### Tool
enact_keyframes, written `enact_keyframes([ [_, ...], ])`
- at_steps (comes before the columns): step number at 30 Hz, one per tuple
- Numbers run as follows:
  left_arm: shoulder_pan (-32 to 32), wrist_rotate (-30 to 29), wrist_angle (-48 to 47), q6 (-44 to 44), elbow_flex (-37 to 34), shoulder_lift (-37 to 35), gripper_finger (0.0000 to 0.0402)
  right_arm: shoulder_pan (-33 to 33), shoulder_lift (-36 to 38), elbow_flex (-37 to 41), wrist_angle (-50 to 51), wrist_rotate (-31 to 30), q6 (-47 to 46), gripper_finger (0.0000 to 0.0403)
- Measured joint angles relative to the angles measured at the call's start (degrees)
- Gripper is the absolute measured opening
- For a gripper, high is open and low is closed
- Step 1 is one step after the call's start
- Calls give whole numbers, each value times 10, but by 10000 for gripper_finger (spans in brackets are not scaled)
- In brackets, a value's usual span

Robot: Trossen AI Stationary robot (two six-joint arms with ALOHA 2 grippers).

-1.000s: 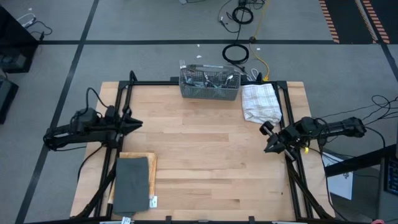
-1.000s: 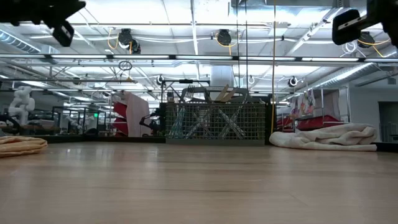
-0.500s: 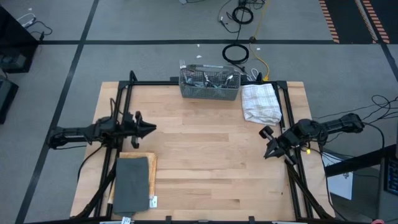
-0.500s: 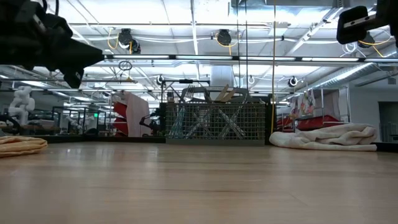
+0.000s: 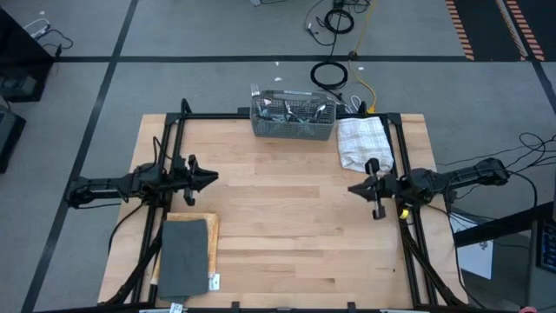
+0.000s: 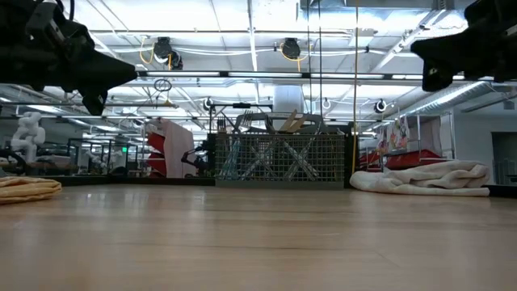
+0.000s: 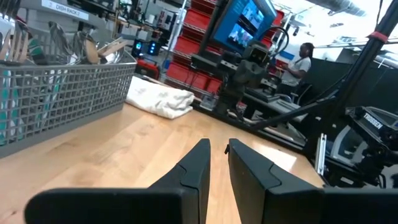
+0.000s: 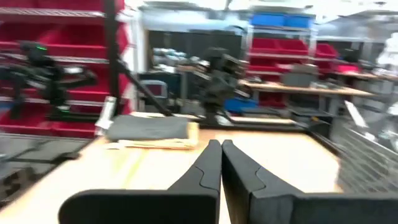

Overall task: Sort silverware
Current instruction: Return to Home position

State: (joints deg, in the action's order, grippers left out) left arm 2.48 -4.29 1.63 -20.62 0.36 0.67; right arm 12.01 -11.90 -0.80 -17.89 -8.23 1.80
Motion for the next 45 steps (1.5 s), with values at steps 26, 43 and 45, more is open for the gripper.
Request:
enact_keyframes([
  [26,0,2,5,0,-1,0,63,0,0,0,7,-21,8,0],
  [43,0,2,7,0,-1,0,63,0,0,0,7,-21,8,0],
  [45,0,2,7,0,-1,1,63,0,0,0,7,-21,8,0],
])
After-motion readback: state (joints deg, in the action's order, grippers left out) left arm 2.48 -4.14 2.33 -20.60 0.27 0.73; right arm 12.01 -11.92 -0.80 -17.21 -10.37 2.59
